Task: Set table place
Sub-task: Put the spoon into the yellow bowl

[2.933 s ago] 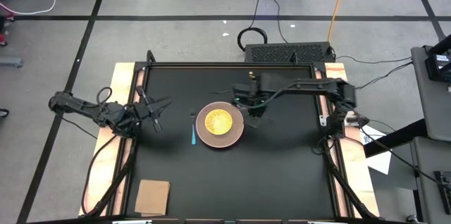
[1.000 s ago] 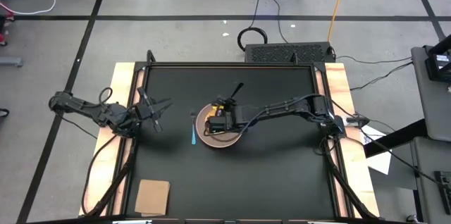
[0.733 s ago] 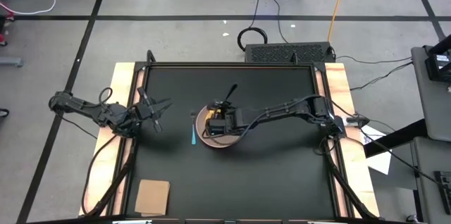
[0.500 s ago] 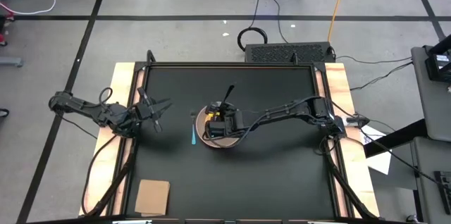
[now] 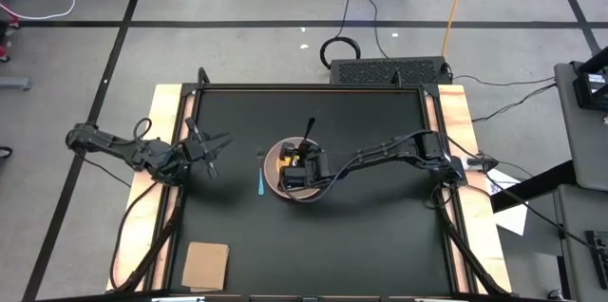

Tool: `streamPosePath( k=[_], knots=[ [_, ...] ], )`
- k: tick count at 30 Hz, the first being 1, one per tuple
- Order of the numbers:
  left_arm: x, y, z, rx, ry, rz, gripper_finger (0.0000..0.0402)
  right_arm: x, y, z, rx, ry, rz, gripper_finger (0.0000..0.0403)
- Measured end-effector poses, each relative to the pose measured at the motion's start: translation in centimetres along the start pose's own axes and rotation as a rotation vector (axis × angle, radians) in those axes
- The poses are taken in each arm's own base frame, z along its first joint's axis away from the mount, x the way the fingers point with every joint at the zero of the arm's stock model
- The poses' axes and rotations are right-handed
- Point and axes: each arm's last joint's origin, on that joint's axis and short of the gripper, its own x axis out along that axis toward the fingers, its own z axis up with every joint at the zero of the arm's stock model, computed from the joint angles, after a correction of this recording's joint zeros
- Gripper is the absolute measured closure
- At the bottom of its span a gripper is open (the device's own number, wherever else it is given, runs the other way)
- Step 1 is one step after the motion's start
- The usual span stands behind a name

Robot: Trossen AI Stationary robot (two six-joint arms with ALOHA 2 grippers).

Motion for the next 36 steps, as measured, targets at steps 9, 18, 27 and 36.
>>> streamPosePath(
  k=[9,18,27,36],
  knots=[
    [0.0,0.0,0.0,0.0,0.0,0.0,0.0311,0.4,0.2,0.5,-0.031,-0.002,-0.017,0.0401],
    [0.0,0.0,0.0,0.002,0.0,0.0,0.0311,1.2,1.0,1.0,-0.046,0.0,-0.01,0.0401],
    [0.0,0.0,0.0,0.002,0.0,0.0,0.0311,1.2,1.0,1.0,-0.052,-0.002,-0.008,0.0401],
    [0.0,0.0,0.0,0.002,0.0,0.0,0.0311,1.5,1.0,0.9,-0.059,-0.052,0.002,0.0401]
  ],
)
